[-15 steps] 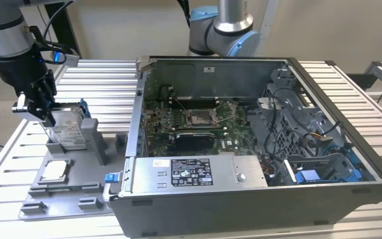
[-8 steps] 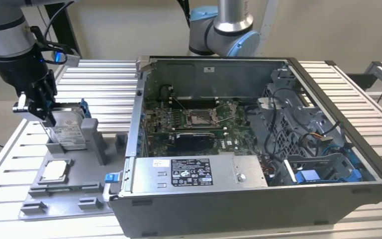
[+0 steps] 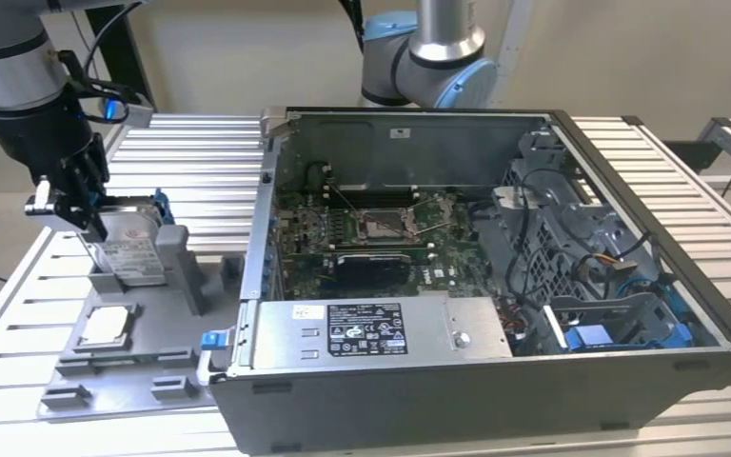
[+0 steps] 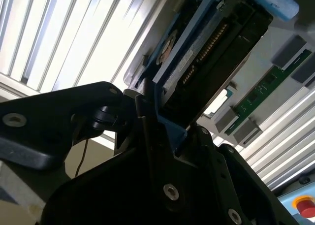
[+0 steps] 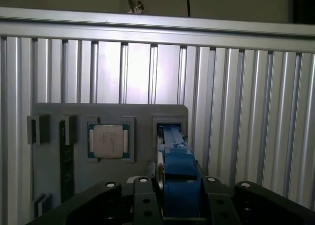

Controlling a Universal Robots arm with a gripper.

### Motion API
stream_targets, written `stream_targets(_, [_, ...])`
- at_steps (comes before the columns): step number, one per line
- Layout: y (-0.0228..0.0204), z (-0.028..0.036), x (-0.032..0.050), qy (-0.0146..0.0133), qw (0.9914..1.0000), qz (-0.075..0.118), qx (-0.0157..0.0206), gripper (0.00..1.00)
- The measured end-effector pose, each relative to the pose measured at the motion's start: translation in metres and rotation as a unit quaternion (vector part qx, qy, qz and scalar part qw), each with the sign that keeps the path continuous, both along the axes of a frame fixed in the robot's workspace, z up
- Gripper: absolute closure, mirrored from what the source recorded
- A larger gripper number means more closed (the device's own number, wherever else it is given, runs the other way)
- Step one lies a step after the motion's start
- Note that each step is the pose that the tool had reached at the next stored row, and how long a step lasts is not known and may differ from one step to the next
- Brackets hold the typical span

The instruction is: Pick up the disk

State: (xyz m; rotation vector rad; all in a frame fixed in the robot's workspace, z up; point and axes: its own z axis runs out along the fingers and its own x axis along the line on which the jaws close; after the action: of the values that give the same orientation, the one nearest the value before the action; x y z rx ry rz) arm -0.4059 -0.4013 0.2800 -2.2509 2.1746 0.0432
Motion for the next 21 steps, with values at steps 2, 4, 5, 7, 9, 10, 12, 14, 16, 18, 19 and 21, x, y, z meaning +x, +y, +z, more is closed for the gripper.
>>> stream_targets(2, [0.0004, -0.0001, -0.0001, 0.0, 1.0, 0.0, -0.002, 1.0])
stream_targets(4, [0.001, -0.0001, 0.0, -0.0001, 0.99996, 0.0, -0.009, 1.0])
stream_targets(5, [0.0011, -0.0001, 0.0, -0.0001, 0.99995, 0.0, -0.0104, 1.0])
stream_targets(7, [0.0011, -0.0001, 0.0, -0.0001, 0.99994, 0.0, -0.0113, 1.0])
stream_targets(9, [0.0011, 0.0, -0.0001, 0.0, 0.99999, 0.0, -0.0049, 1.0])
stream_targets(10, [0.0012, 0.0, 0.0, 0.0, 1.0, 0.0, 0.0002, 1.0])
stream_targets(12, [0.0013, 0.0001, 0.0, 0.0001, 1.0, 0.0, 0.0018, 1.0])
stream_targets(14, [0.0012, -0.0001, 0.0, -0.0001, 1.0, 0.0, 0.002, 1.0])
stream_targets(16, [0.0012, -0.0001, 0.0, -0.0001, 1.0, 0.0, 0.002, 1.0])
stream_targets(18, [0.0012, -0.0001, 0.0, 0.0, 1.0, 0.0, 0.002, 1.0])
stream_targets(19, [0.0012, 0.0, 0.0, 0.0, 1.0, 0.0, 0.002, 1.0])
stream_targets(21, [0.0011, -0.0001, 0.0, 0.0, 1.0, 0.0, 0.0019, 1.0])
